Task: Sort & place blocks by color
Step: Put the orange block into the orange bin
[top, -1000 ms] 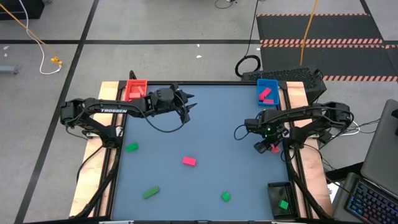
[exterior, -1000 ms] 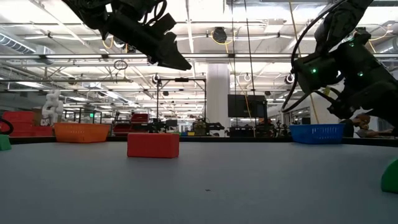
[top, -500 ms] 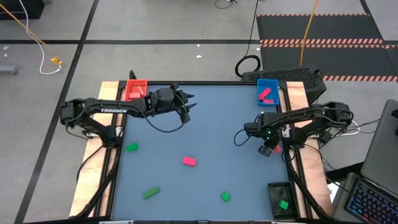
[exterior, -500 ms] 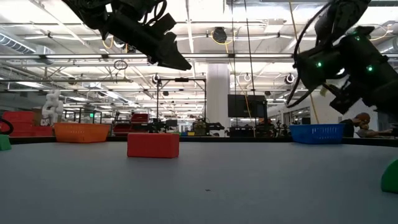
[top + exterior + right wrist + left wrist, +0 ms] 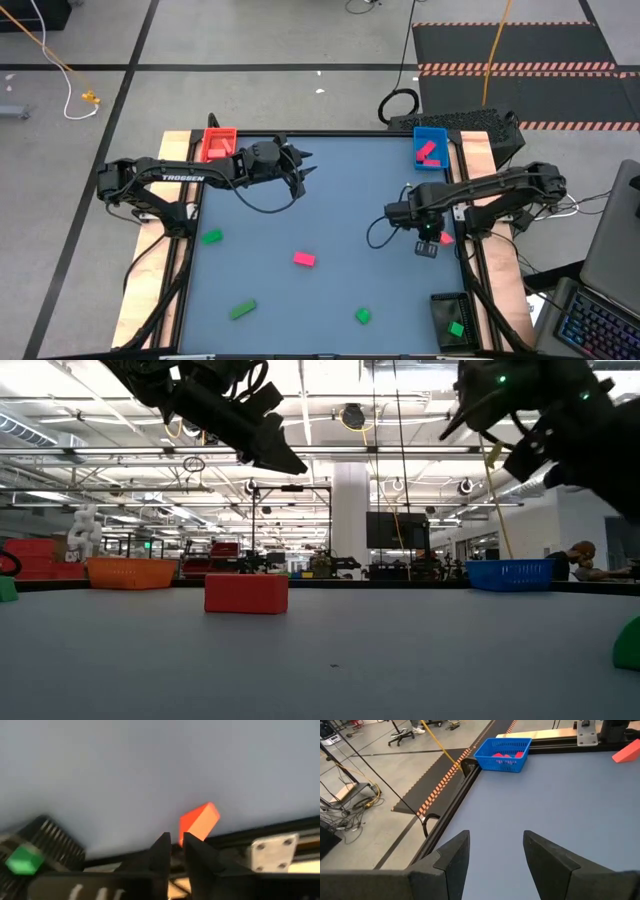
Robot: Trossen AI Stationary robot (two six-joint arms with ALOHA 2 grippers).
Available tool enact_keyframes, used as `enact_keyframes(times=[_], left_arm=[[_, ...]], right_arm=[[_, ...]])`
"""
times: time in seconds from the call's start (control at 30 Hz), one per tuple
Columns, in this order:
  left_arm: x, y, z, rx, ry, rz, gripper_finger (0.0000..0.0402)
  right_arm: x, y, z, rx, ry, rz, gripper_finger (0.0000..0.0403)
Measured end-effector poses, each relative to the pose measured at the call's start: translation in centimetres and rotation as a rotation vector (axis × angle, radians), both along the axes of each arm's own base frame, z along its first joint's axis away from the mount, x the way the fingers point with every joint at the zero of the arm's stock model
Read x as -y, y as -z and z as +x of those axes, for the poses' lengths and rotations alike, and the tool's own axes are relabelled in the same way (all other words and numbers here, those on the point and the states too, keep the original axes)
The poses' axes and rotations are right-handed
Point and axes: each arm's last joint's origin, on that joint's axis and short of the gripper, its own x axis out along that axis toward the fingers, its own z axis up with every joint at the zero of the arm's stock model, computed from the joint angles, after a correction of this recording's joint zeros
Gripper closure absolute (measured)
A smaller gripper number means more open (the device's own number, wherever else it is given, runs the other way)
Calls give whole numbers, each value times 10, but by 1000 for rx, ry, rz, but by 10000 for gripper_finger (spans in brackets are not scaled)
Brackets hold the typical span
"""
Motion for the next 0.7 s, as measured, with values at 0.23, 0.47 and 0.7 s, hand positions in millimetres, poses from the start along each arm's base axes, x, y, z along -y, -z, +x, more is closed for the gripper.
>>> enact_keyframes(times=[0.23, 0.47, 0.7], left_arm=[[0, 1, -1, -13, -1, -4, 215], [0, 1, -1, -15, -1, -4, 215], [0, 1, -1, -16, 1, 0, 215]], right_arm=[[-14, 1, -7, -53, -42, 56, 230], [-22, 9, -15, -74, -215, -42, 130], [-29, 26, -28, -154, -266, -66, 120]])
